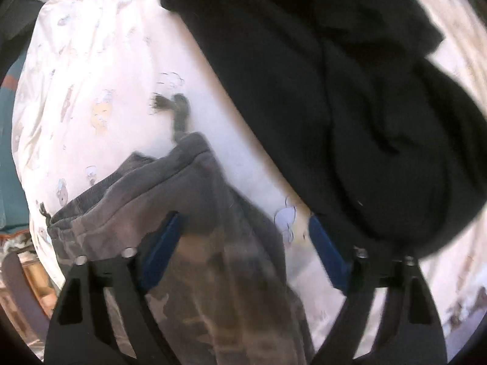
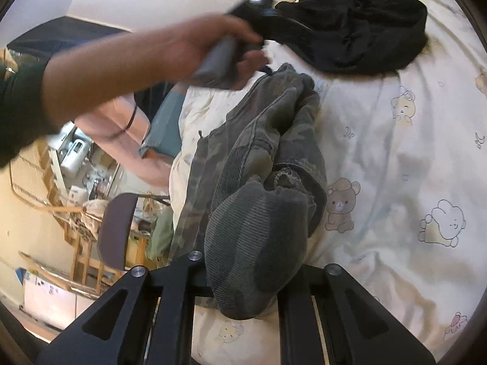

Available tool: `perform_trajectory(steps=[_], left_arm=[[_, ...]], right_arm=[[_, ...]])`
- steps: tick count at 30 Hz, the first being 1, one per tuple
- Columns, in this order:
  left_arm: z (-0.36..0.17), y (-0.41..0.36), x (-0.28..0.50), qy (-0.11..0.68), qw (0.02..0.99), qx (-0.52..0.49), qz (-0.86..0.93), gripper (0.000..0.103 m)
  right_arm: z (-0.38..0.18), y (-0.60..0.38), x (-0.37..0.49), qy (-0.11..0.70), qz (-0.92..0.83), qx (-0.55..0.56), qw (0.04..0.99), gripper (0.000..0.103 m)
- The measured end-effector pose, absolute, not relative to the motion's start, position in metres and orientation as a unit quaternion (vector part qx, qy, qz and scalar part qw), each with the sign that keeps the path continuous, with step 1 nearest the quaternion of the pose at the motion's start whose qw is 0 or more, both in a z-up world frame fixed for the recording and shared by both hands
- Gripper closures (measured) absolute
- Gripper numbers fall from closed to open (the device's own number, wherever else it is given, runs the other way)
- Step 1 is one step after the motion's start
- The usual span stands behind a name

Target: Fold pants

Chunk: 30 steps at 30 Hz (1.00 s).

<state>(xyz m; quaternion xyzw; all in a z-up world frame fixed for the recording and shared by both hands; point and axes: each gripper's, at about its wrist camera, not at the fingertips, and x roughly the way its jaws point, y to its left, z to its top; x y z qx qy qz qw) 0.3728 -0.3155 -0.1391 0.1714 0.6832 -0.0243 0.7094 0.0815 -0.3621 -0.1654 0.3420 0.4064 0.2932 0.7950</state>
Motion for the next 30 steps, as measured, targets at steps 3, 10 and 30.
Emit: perform_trajectory(steps=[3, 10, 30], left_arm=[[-0.161, -0.337, 0.371, 0.664, 0.701, 0.260, -0.029, 0.040], [-0.183, -0.333, 0.386, 0.672, 0.678, 0.296, -0.036, 0.099], [0.001, -0.166, 0.404, 0.649, 0.738, 0.113, -0.143, 0.102]], right_arm=[[-0.163, -0.351, 0.079, 0.413, 0.295, 0.293, 0.810, 0.091], [-0.157, -0.336, 0.083, 0.421, 0.307, 0.264, 0.812, 0.091], [-0.055, -0.214, 0.068, 0.386, 0.387, 0.055, 0.836, 0.091]])
